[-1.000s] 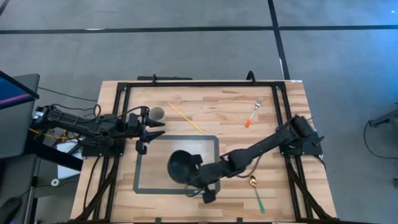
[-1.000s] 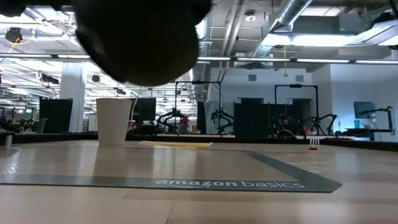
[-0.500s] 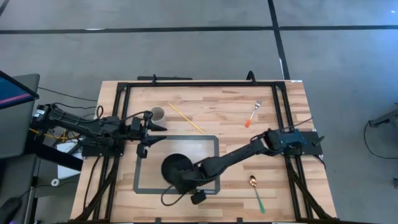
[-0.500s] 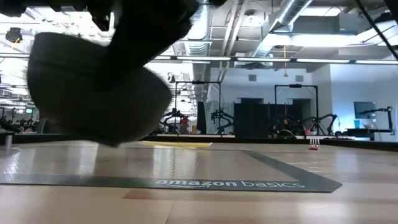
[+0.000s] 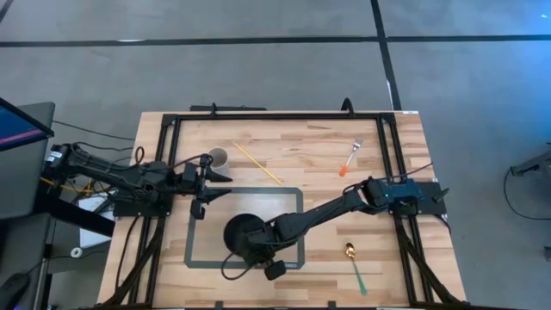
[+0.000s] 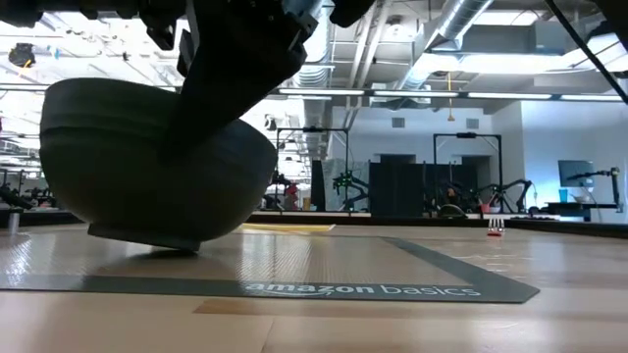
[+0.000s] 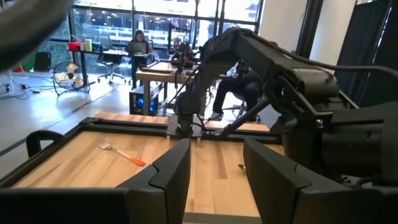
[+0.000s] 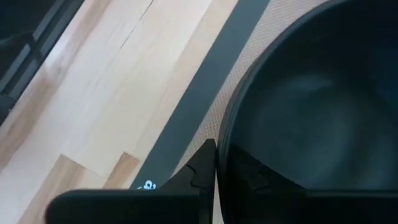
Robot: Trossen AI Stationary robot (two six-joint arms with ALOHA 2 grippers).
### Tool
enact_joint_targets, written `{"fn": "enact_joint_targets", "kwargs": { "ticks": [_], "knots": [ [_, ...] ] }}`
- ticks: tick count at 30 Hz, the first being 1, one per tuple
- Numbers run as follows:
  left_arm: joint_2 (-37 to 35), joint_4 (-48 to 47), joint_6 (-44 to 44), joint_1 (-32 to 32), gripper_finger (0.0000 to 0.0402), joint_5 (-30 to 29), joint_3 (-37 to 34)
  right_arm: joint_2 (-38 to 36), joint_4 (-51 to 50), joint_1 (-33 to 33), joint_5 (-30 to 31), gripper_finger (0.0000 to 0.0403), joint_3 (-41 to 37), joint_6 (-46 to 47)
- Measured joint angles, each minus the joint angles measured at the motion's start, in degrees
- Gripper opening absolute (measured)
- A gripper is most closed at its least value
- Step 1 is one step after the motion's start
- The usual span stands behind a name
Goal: Pick & Place Utensil
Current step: Put the black bowl on the transparent mat, then put the orange fork into the black bowl on the mat
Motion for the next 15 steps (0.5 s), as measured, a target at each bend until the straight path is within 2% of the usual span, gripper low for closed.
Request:
{"fn": "enact_joint_targets", "kwargs": {
  "ticks": [15],
  "knots": [
    [-0.1, 0.1, 0.0, 0.0, 0.015, 0.0, 0.0, -0.1, 4.1, 0.2, 0.0, 0.0124, 0.0, 3.6]
  ]
}}
